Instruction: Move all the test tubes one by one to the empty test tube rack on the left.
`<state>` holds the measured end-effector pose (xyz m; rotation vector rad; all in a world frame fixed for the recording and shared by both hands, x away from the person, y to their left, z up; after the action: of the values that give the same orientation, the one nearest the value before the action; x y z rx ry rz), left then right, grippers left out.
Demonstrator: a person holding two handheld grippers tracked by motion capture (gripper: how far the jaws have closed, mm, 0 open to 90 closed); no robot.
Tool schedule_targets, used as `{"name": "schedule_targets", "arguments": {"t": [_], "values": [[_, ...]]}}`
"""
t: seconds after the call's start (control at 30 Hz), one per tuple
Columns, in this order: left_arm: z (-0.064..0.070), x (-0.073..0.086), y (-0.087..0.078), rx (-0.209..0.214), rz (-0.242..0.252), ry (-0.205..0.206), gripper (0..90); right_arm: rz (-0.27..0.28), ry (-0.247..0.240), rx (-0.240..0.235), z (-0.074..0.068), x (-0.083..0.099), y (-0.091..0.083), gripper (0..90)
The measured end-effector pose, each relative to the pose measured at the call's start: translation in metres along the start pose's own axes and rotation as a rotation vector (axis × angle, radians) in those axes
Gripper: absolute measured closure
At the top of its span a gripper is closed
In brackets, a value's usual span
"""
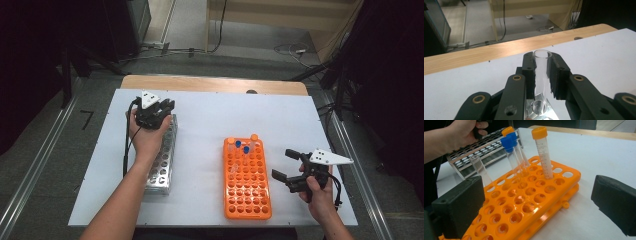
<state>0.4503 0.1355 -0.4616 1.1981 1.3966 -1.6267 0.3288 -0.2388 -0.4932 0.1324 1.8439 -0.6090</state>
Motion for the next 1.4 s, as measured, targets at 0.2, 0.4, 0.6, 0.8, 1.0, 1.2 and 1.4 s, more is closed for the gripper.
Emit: {"name": "schedule_targets", "arguments": {"t": [0.2,0.4,0.6,0.8,1.0,1.2,1.4], "values": [[0.0,0.003,0.001,0.001,-0.028,-0.003,76.3,0.0,-0.002,0.003,0.001,0.0,0.0,0.0],[-0.001,0.006,0.0,-0.005,-0.059,0.007,76.3,-0.004,0.0,0.007,0.001,0.001,0.0,0.0],[0.001,0.006,-0.003,-0.019,-0.075,0.033,76.3,-0.002,-0.001,0.007,0.002,0.001,0.0,0.0],[0.005,0.012,-0.001,-0.02,-0.117,0.042,76.2,-0.004,0.001,0.008,0.002,0.002,0.0,0.0],[0.002,0.02,0.004,-0.019,-0.184,0.017,75.7,-0.008,0.003,0.007,0.002,0.002,0.001,0.0],[0.004,0.016,0.003,0.006,-0.167,-0.009,68.9,-0.012,0.003,0.004,0.003,0.004,0.003,0.0],[0.006,0.007,-0.006,0.052,-0.126,-0.059,40.9,-0.011,0.003,0.0,0.0,0.002,0.004,0.0]]}}
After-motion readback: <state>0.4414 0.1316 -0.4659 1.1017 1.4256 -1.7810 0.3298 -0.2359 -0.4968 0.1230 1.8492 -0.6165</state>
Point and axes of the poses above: each handheld gripper's, and its own axes: y roughly forward along the jaws, x roughly out of its underside, z roughly to its right, the point moved 9 cm from there along y, roughly forward along the jaws, and after that the axes turned 7 degrees about -x, right-handed, at the moved point
